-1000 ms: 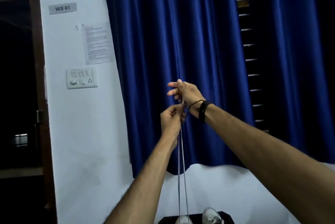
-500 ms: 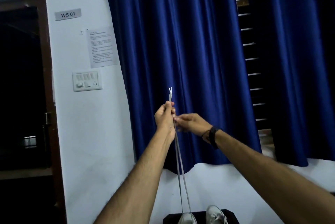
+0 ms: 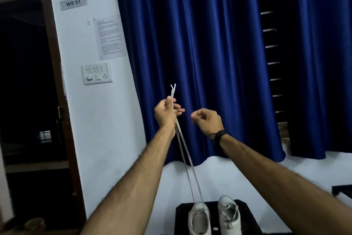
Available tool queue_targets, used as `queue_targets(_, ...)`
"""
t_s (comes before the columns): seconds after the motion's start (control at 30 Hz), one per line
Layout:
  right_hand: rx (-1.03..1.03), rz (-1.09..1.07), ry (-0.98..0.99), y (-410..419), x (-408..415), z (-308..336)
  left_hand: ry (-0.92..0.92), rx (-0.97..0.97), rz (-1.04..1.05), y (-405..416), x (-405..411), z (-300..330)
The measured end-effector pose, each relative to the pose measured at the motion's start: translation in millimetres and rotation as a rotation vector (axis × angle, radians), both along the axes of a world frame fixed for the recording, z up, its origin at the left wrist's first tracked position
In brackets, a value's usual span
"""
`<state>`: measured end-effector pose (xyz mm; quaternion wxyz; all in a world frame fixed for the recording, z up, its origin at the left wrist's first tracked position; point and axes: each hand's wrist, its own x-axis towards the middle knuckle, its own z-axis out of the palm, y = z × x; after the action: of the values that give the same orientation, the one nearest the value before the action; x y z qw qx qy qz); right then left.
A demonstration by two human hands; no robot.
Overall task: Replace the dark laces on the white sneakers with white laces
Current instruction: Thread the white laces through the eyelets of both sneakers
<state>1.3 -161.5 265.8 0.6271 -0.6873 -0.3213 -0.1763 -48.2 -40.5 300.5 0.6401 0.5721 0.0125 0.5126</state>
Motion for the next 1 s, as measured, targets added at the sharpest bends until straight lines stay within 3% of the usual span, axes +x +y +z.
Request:
queue_targets(0.2, -0.346, 0.092, -0.037, 1.9, -1.5, -44.0, -0.007, -0.004, -0.075, -3.1, -11.1, -4.3)
queue_targets(0.37, -0.260, 0.053, -0.014, 19.8, 3.8, -83.4, 0.019, 0.028, -0.091, 1.2, -16.6, -7.0)
queue_targets(0.5, -0.352, 0.228, 0.124, 19.8, 7.7, -105.1, 0.183, 0.028, 0.006, 22.3, -21.2, -24.5)
queue_targets(0.6, -0.441, 0.264, 0.188, 18.5, 13.1, -130.1, 0.272, -0.064, -0.066, 38.6, -24.2, -47.9)
queue_targets(0.73, -0.661, 0.296, 0.167, 24.3, 6.6, -177.3, 0.208, -0.281, -0.288, 50.0, -26.1, -77.1)
queue_targets(0.83, -0.753, 0.304, 0.138, 37.4, 0.3, -209.9, 0.199, -0.346, -0.338, 59.2, -25.9, -92.9)
queue_targets(0.9, -0.865, 0.326, 0.138, 44.4, -3.1, -226.0, 0.296, -0.304, -0.268, 65.1, -24.8, -104.5)
queue_targets(1.0, -1.031, 0.312, 0.187, 46.6, -0.9, -241.7, 0.639, -0.057, -0.024, 71.3, -20.6, -129.5)
